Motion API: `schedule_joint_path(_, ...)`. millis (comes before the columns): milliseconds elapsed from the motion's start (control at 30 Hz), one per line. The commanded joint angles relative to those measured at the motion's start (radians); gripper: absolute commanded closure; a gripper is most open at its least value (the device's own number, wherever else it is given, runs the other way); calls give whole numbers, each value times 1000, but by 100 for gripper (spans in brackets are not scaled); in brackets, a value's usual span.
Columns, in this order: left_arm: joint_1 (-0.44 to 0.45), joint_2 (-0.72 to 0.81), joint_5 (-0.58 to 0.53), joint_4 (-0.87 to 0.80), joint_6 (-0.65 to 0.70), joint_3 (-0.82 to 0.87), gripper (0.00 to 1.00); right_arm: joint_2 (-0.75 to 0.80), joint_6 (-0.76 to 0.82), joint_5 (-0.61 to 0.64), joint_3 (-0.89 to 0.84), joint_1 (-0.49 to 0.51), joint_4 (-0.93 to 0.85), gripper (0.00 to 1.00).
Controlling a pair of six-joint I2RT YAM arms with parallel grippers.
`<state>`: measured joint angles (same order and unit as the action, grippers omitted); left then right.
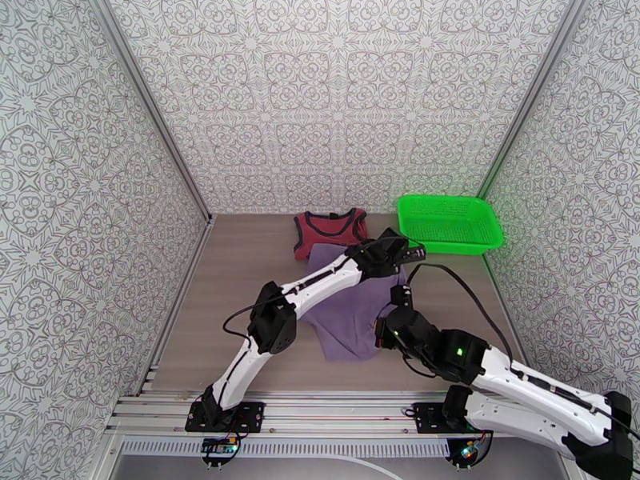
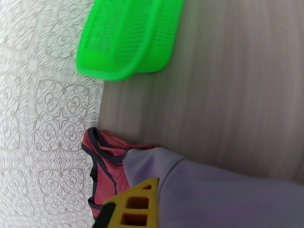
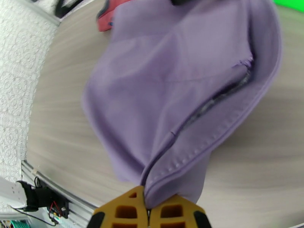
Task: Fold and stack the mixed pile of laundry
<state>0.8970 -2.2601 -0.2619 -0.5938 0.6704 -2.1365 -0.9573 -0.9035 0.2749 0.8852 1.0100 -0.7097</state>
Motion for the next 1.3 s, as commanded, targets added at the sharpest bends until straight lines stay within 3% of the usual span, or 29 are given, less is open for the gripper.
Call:
schedule_joint_path(0,-59,301,-34,100,-83,164,100,-128,189,-169,226,-4,45,100)
schedule_joint_path(133,-130,562,-88,112,-125,316,100,-357,313,-378,516,13,48,100)
schedule_joint_path(300,-301,882,-102,82,-190,440,100,-729,424,-559,1029,75,-52,100)
schedule_joint_path(400,-433,1037,-99,80,-183,477,100,-1011,464,-652,1473,118,-185,100)
schedule_joint_path(500,-593,1129,-45,36,-188,444,100,-1340,432,-776,2055,135,-306,100)
schedule_joint_path(567,-678,1154,-10,1,-189,403,100,-1428,360,-861,2168,130,-240,100)
schedule_joint_path(633,-749,1162,44,-27,-190,367,100,-1380,306,-933,1999,132,-84,100)
schedule_joint_path(733,-783,1154,90,-42,-194,350,100,-1227,261,-950,1636,135,175,100)
schedule_joint_path(933,-775,1093,220,52,-247,497,100,-1082,327,-777,1297,136,146,100)
schedule_joint_path(1100,-688,948,283,228,-259,725,100,-959,244,-647,839,126,307,100)
schedule_joint_path(1267,-528,647,282,298,-256,747,100,-814,118,-548,478,71,444,100)
